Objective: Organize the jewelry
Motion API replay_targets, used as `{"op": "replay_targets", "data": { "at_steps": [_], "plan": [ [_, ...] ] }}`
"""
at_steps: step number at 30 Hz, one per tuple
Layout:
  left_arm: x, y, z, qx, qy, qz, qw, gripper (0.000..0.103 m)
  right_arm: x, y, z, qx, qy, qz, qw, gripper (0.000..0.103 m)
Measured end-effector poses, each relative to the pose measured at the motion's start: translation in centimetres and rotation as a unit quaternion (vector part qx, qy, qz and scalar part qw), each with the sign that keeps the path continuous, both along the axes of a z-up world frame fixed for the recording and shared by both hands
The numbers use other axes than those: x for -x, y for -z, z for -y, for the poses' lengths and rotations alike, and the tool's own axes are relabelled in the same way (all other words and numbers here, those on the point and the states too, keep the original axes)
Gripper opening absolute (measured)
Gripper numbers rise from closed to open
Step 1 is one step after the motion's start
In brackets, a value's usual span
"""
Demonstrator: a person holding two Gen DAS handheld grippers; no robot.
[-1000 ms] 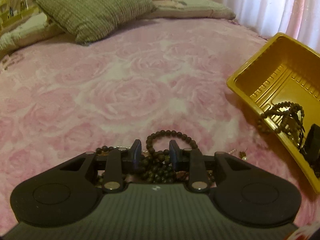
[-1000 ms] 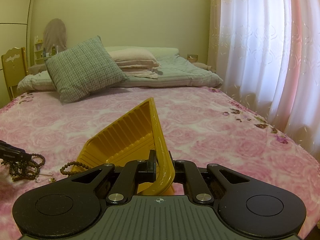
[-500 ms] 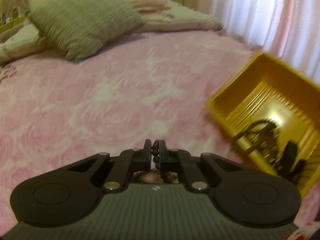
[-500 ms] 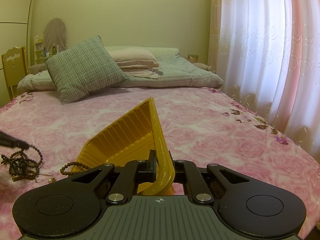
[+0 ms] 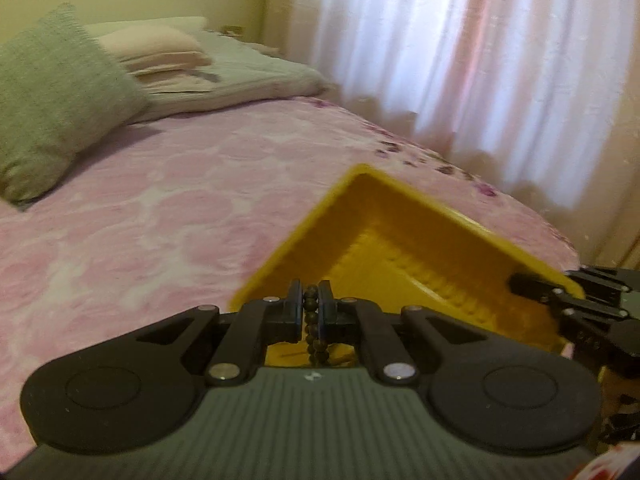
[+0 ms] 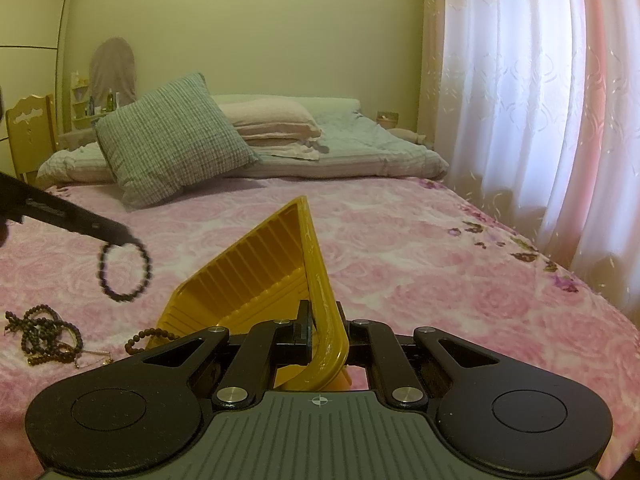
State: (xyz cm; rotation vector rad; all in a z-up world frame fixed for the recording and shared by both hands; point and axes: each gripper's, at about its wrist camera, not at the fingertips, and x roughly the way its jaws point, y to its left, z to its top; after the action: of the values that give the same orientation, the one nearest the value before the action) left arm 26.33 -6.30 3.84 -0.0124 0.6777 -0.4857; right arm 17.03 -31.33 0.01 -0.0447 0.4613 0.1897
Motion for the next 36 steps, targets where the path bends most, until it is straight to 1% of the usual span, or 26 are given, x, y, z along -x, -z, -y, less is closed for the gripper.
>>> {"op": "replay_targets", "data": {
  "at_steps": [7, 11, 13, 15, 16, 19, 24, 28, 30, 32, 36],
  "plan": [
    [-0.3, 0.2, 4.5, -0.002, 0.039, -0.001, 0.9992, 0.006, 0.0, 0.1, 0.1, -0.002, 0.000, -0.001, 1.000, 0.008],
    [-0.3, 0.2, 6.0, 0.001, 0.059, -0.005, 0.9982, 0.006, 0.1, 0.2, -0.1, -0.002, 0.001, 0.000, 1.000, 0.008],
    [-0.3, 0.2, 6.6, 0.008, 0.069, -0.009, 0.9976, 0.007, 0.1, 0.2, -0.1, -0.003, 0.001, 0.000, 1.000, 0.008],
    [-0.2, 0.1, 6.7, 0.014, 0.075, -0.006, 0.9971, 0.012, 0.1, 0.2, -0.2, -0.003, 0.001, 0.000, 1.000, 0.008],
    [-0.1, 0.0, 6.6, 0.015, 0.075, -0.004, 0.9971, 0.017, 0.1, 0.2, -0.2, -0.003, 0.001, 0.000, 1.000, 0.008],
    [0.1, -0.1, 5.4, 0.015, 0.063, 0.000, 0.9979, 0.018, 0.2, 0.2, -0.2, -0.003, 0.001, 0.000, 1.000, 0.008],
    [-0.1, 0.8, 1.1, 0.007, 0.011, -0.005, 0.9999, 0.018, 0.2, 0.2, -0.2, -0.003, 0.001, 0.000, 1.000, 0.008],
    [-0.3, 3.0, -3.0, -0.012, -0.038, -0.028, 0.9988, 0.018, 0.2, 0.3, -0.3, -0.002, 0.001, 0.001, 1.000, 0.008],
    [-0.3, 4.5, -4.5, -0.014, -0.052, -0.047, 0.9974, 0.018, 0.2, 0.3, -0.3, -0.002, 0.001, 0.001, 1.000, 0.008],
    [-0.3, 5.9, -5.2, -0.006, -0.056, -0.066, 0.9962, 0.018, 0.2, 0.4, -0.4, -0.001, 0.001, 0.001, 1.000, 0.008],
    [-0.7, 7.8, -5.1, 0.023, -0.045, -0.101, 0.9936, 0.019, 0.2, 0.3, -0.3, 0.000, 0.002, 0.000, 1.000, 0.008]
  ]
}}
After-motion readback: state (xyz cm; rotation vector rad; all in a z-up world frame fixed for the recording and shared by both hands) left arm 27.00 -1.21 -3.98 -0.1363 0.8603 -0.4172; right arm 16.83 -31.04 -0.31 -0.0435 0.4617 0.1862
